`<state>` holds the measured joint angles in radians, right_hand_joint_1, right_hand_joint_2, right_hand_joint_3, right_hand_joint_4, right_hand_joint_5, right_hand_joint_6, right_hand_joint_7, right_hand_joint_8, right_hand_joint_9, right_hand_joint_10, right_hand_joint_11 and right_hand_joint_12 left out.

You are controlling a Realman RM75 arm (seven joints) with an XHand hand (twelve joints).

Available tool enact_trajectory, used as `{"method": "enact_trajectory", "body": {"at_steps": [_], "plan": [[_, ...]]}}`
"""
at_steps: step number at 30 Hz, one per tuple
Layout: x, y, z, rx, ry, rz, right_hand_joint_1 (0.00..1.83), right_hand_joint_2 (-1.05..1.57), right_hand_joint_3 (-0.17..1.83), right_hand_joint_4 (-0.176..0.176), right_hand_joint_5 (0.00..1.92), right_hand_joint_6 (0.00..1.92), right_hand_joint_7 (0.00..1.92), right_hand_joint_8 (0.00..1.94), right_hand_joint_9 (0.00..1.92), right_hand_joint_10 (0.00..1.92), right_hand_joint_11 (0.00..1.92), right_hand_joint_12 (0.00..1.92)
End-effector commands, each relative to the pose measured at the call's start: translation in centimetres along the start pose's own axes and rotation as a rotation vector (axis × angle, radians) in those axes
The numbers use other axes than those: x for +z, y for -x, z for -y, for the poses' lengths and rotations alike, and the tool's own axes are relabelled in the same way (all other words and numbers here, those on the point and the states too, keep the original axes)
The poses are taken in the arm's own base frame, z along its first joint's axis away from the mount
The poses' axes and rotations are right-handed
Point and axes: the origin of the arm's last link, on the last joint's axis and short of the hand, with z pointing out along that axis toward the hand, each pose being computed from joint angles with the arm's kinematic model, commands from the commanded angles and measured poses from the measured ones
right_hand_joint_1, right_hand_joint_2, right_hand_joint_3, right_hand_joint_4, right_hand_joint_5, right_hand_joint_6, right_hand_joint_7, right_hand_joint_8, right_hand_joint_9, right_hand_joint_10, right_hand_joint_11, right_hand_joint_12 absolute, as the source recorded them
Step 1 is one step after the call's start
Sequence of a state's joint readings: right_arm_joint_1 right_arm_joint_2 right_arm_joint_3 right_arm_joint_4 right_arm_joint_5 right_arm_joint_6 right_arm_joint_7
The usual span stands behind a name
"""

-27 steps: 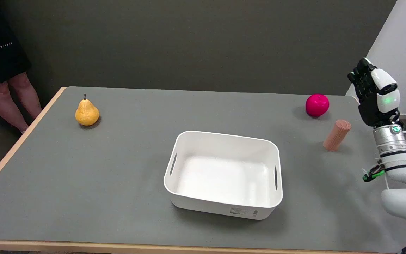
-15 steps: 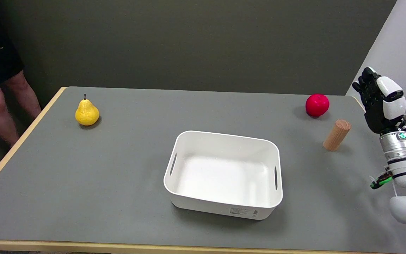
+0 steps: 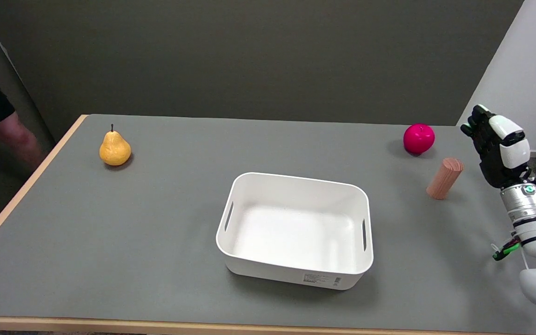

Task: Pick up the wooden cylinder.

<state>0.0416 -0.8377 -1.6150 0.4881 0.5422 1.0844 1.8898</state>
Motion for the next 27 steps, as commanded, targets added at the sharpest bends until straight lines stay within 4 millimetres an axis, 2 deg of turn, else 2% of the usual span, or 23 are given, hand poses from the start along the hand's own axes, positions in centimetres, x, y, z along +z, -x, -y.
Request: {"method": "enact_trajectory", "body": {"at_steps": [1,4,27], "plan": [[-1.2,0.3,-2.0,-0.015,0.102,0.012,0.16,0.65,0.94,-0.082,0.05,0.35,0.04,0.17,0.00,0.29,0.00,0.66],[-1.3,0.6,-2.4,-0.010,0.119,0.018,0.15,0.73,0.80,-0.086,0.07,0.31,0.01,0.25,0.00,0.29,0.00,0.61],[-2.9,2.3,-4.7,0.008,0.207,0.037,0.16,0.73,0.77,-0.094,0.08,0.31,0.01,0.26,0.00,0.31,0.00,0.61]]}}
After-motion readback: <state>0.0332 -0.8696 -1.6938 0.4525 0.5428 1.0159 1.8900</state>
